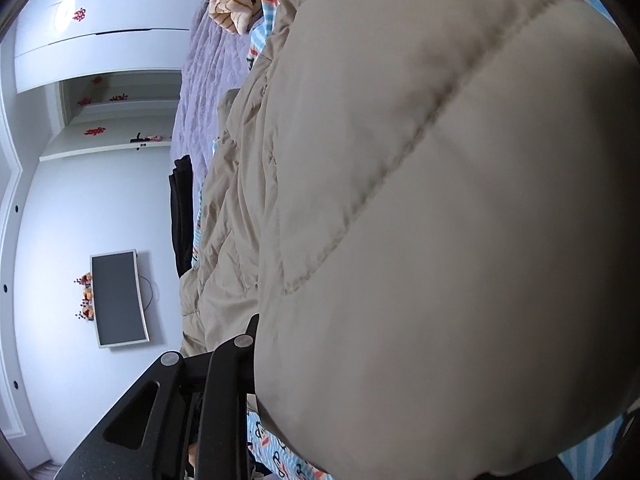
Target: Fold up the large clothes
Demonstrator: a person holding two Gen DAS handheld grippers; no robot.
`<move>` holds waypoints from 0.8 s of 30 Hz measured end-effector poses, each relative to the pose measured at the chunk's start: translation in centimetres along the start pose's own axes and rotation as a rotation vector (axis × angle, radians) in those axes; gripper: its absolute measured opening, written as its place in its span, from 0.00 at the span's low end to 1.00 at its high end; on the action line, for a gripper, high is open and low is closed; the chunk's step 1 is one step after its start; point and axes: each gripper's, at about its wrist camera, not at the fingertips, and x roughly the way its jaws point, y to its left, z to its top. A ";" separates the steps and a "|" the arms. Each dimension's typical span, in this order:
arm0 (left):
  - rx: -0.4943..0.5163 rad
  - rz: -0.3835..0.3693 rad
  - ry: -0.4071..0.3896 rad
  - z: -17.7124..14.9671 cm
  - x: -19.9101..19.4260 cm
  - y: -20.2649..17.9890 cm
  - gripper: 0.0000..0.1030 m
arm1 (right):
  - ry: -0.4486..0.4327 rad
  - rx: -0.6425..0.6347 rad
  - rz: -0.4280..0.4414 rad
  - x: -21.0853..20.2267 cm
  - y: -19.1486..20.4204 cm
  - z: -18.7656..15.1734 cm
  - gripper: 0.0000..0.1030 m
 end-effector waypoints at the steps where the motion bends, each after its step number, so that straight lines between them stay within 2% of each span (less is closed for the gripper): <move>1: -0.001 0.003 0.014 -0.9 -0.6 0.4 0.20 | 0.012 -0.006 -0.005 -0.4 -0.3 -0.7 0.27; 7: 0.005 0.012 0.089 -6.8 -3.6 3.6 0.20 | 0.055 0.004 -0.036 -2.8 -2.1 -5.6 0.27; 11: -0.005 -0.029 0.140 -9.5 -4.7 6.2 0.20 | 0.063 0.043 -0.046 -4.2 -4.2 -10.0 0.27; 12: -0.013 -0.041 0.155 -10.0 -4.8 6.8 0.21 | 0.065 0.056 -0.050 -4.6 -4.7 -11.1 0.27; 15: -0.055 -0.038 0.179 -10.5 -5.3 8.3 0.35 | 0.065 0.091 -0.066 -5.3 -5.3 -13.4 0.27; 16: -0.065 -0.030 0.175 -10.6 -5.7 8.7 0.42 | 0.062 0.101 -0.074 -5.4 -5.7 -14.0 0.27; 18: -0.059 0.019 0.142 -10.4 -6.8 9.3 0.48 | 0.047 0.100 -0.092 -5.4 -6.0 -14.6 0.29; 21: -0.027 0.095 0.095 -10.1 -8.2 10.6 0.48 | 0.029 0.068 -0.146 -4.7 -5.8 -14.1 0.35; 24: -0.024 0.140 0.111 -10.4 -7.3 12.6 0.48 | 0.019 0.048 -0.198 -6.0 -5.9 -14.2 0.44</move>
